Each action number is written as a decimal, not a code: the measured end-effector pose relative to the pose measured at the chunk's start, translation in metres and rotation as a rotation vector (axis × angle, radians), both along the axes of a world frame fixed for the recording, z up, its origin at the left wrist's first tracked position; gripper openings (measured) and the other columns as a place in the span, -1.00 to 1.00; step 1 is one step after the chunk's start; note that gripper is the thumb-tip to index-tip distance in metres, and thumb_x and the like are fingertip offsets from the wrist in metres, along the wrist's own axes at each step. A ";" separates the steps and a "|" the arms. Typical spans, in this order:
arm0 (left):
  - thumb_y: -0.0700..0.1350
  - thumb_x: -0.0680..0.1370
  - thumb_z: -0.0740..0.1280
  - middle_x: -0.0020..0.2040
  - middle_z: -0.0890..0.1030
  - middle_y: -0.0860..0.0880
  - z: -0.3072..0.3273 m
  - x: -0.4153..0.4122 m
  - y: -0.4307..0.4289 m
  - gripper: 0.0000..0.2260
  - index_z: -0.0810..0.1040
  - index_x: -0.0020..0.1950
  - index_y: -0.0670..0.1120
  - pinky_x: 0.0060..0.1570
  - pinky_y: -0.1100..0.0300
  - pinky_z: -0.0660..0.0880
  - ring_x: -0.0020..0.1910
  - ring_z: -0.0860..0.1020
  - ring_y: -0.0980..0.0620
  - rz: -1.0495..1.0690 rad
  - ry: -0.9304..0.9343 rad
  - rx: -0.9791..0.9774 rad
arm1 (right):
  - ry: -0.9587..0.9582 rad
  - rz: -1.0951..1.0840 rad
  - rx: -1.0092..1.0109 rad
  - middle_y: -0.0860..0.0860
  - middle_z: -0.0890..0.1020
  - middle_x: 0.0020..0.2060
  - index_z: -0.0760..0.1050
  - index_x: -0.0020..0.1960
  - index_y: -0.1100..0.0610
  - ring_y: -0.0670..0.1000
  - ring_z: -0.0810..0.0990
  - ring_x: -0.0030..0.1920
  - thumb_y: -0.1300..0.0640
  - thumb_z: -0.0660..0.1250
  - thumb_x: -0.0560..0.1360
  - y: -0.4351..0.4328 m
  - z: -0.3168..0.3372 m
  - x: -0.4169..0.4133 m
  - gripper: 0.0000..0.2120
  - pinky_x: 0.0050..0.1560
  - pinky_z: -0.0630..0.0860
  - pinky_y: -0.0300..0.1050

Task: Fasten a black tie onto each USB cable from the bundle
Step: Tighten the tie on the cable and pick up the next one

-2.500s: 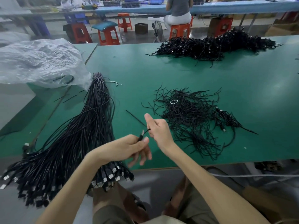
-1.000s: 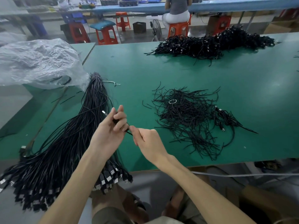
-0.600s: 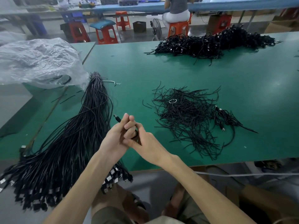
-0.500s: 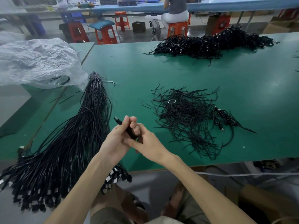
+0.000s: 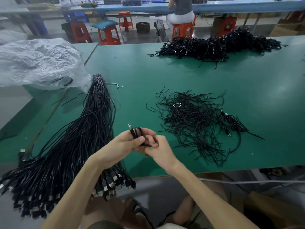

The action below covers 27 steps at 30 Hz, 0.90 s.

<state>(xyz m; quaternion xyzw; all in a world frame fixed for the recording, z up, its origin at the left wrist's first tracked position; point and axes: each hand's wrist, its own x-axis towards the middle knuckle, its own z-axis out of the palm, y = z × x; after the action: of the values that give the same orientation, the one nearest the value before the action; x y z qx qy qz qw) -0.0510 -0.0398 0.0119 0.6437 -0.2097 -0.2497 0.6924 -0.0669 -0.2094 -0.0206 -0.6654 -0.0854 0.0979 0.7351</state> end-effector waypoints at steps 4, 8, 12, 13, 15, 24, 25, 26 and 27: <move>-0.17 0.71 0.24 0.10 0.68 -0.25 -0.005 -0.001 -0.005 -0.77 0.61 0.27 -0.19 0.21 -0.17 0.59 0.19 0.63 -0.22 0.089 -0.022 0.040 | 0.029 -0.026 0.091 -0.04 0.76 -0.06 0.61 0.24 -0.01 -0.05 0.72 -0.01 0.49 0.28 0.50 0.005 -0.006 0.000 -0.50 -0.12 0.59 -0.26; -0.18 0.66 0.28 0.04 0.72 -0.22 -0.021 0.005 -0.012 -0.80 0.65 0.17 -0.22 0.18 -0.25 0.58 0.13 0.66 -0.27 0.215 -0.055 0.061 | 0.051 -0.053 0.100 -0.04 0.76 0.01 0.62 0.21 0.02 0.02 0.73 0.09 0.53 0.29 0.53 0.004 -0.012 0.008 -0.52 -0.01 0.64 -0.22; -0.15 0.68 0.27 0.12 0.70 -0.25 -0.035 0.013 -0.015 -0.78 0.65 0.23 -0.17 0.23 -0.15 0.57 0.18 0.65 -0.21 0.167 0.042 0.009 | 0.052 -0.113 -0.051 0.00 0.75 0.04 0.65 0.22 -0.05 0.05 0.73 0.11 0.47 0.36 0.48 -0.004 -0.023 0.016 -0.49 0.05 0.67 -0.05; -0.14 0.68 0.27 0.15 0.69 -0.26 -0.037 0.015 -0.014 -0.78 0.64 0.25 -0.16 0.23 -0.15 0.55 0.20 0.64 -0.20 0.146 0.082 -0.014 | 0.047 -0.117 -0.089 0.00 0.76 0.03 0.65 0.24 -0.04 0.04 0.73 0.10 0.41 0.42 0.47 -0.005 -0.026 0.017 -0.53 0.05 0.67 -0.01; -0.13 0.68 0.27 0.19 0.67 -0.27 -0.042 0.020 -0.012 -0.76 0.62 0.29 -0.16 0.17 -0.10 0.56 0.22 0.63 -0.19 0.130 0.138 -0.059 | 0.043 -0.123 -0.149 -0.05 0.76 0.00 0.65 0.26 -0.05 -0.01 0.73 0.06 0.26 0.53 0.44 -0.005 -0.028 0.018 -0.57 0.00 0.67 -0.04; -0.02 0.68 0.32 0.26 0.65 -0.23 -0.059 0.026 -0.008 -0.70 0.59 0.37 -0.10 0.27 -0.03 0.56 0.32 0.58 -0.20 0.098 0.136 -0.101 | 0.027 -0.193 -0.137 -0.11 0.75 0.00 0.66 0.22 0.01 -0.10 0.72 0.04 0.29 0.51 0.48 -0.004 -0.043 0.016 -0.64 -0.03 0.62 -0.27; -0.04 0.69 0.32 0.28 0.64 -0.23 -0.059 0.026 -0.006 -0.70 0.58 0.38 -0.10 0.28 0.01 0.54 0.34 0.57 -0.20 0.087 0.138 -0.106 | 0.019 -0.184 -0.135 -0.12 0.75 0.02 0.65 0.23 0.01 -0.11 0.71 0.07 0.29 0.50 0.49 -0.004 -0.042 0.015 -0.65 0.00 0.62 -0.27; -0.06 0.68 0.32 0.29 0.63 -0.23 -0.060 0.025 -0.005 -0.70 0.57 0.39 -0.10 0.30 0.05 0.51 0.35 0.56 -0.20 0.082 0.139 -0.110 | 0.010 -0.173 -0.133 -0.13 0.74 0.04 0.64 0.24 0.01 -0.12 0.70 0.10 0.27 0.49 0.51 -0.004 -0.042 0.015 -0.65 0.05 0.61 -0.27; -0.07 0.68 0.33 0.29 0.63 -0.23 -0.061 0.025 -0.003 -0.70 0.57 0.39 -0.10 0.32 0.07 0.49 0.35 0.56 -0.20 0.080 0.138 -0.114 | 0.000 -0.163 -0.133 -0.14 0.73 0.07 0.62 0.26 0.01 -0.13 0.69 0.13 0.24 0.49 0.52 -0.004 -0.041 0.013 -0.65 0.10 0.60 -0.27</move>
<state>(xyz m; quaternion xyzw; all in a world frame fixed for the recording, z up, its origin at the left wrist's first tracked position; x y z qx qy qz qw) -0.0264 -0.0425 -0.0493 0.5925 -0.1492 -0.2532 0.7500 -0.0534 -0.2133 -0.0618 -0.7175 -0.0240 0.0432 0.6948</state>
